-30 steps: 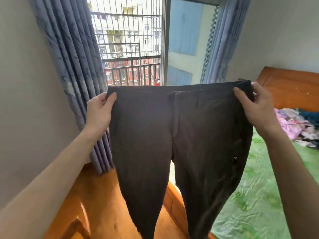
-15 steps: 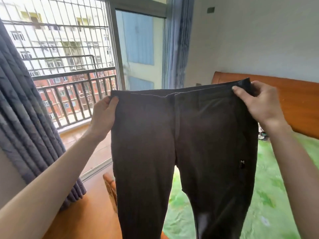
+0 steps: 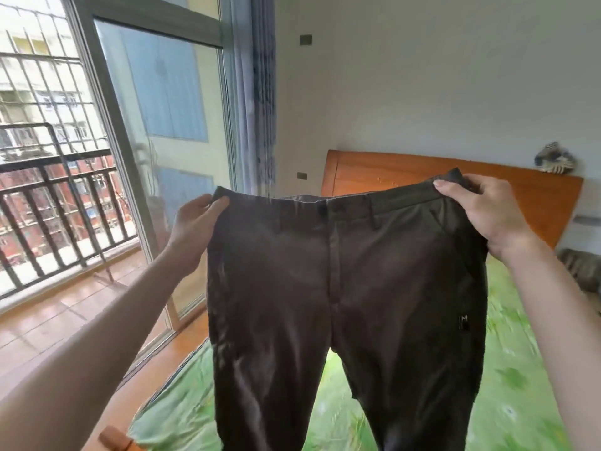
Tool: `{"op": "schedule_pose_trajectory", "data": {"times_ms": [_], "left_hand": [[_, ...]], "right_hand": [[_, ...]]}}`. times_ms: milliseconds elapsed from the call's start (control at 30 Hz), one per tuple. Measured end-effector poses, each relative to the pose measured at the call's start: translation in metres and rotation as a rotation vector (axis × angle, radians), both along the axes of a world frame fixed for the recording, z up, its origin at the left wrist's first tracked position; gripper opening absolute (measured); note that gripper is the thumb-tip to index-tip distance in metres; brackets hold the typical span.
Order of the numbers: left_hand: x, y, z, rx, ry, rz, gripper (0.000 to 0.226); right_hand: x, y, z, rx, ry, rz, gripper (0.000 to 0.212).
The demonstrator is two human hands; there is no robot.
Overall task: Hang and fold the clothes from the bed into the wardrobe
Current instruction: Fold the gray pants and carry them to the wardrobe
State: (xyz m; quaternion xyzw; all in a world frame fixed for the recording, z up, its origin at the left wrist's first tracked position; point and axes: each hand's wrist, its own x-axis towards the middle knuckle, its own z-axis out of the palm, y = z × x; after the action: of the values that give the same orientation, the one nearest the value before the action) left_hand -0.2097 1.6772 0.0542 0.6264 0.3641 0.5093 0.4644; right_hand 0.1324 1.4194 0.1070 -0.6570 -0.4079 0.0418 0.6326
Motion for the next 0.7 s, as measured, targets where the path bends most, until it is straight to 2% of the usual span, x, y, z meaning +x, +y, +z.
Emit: {"op": "schedule_pose_trajectory", "data": {"times_ms": [167, 300, 400, 467, 567, 700], "left_hand": [[0.058, 0.083, 0.000, -0.093, 0.032, -0.078, 0.022], [0.115, 0.118, -0.002, -0.098, 0.076, -0.117, 0.028], [0.151, 0.118, -0.007, -0.084, 0.036, -0.179, 0.026], [0.170, 0.112, -0.017, -0.079, -0.004, -0.225, 0.030], [0.191, 0.089, -0.030, -0.056, -0.033, -0.329, 0.030], [0.213, 0.048, -0.040, -0.040, -0.074, -0.474, 0.018]], "right_hand": [[0.035, 0.059, -0.005, -0.105, 0.116, -0.163, 0.016], [0.057, 0.100, -0.019, -0.103, 0.110, -0.382, 0.045], [0.056, 0.114, -0.023, -0.120, 0.064, -0.516, 0.037], [0.044, 0.119, -0.024, -0.135, 0.002, -0.536, 0.029], [0.020, 0.125, -0.035, -0.109, -0.159, -0.496, 0.031], [-0.011, 0.139, -0.066, -0.051, -0.257, -0.418, 0.031]]}}
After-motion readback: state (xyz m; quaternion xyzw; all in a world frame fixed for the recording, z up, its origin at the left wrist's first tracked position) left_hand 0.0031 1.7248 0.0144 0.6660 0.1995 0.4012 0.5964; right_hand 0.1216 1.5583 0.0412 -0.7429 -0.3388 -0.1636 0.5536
